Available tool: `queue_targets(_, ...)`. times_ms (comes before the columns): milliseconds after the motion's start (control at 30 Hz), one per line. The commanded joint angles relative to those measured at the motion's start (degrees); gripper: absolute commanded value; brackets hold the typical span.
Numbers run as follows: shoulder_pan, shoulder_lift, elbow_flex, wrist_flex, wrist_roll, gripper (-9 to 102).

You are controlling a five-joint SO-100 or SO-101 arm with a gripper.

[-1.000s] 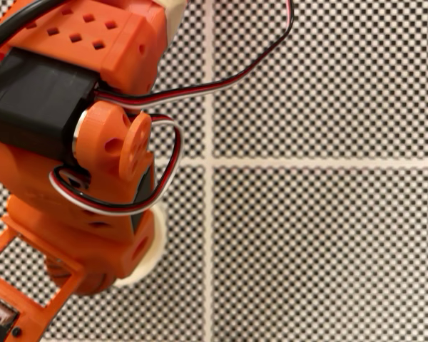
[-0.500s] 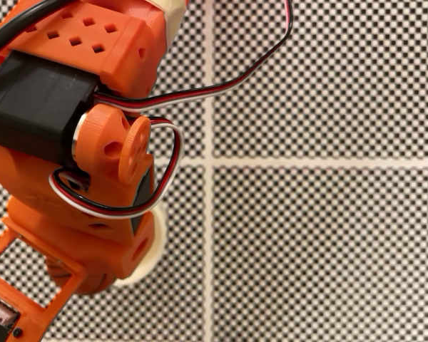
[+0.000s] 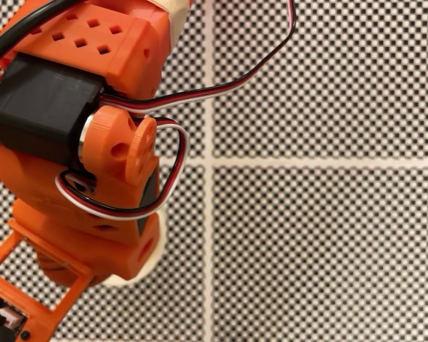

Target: Grasp basketball and place into cup.

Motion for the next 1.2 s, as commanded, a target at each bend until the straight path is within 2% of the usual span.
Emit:
queue_targets(0,-0.6,0.3,-2.8,0.1,0.2,38)
queue_targets(267,-1.2,-0.2,-3.2,0.1,-0.2,41)
queue_targets(533,-1.2,0.8,-3.2,1.3,0.0,39)
queue_targets(800,-1.6,9.3,-3.1,12.7,-1.2,33)
queue_targets(1033,-7.5,31.7,16.5,13.5,-2.8,32)
queue_targets(1167,-13.4,42.7,26.6,13.2,-0.1,30)
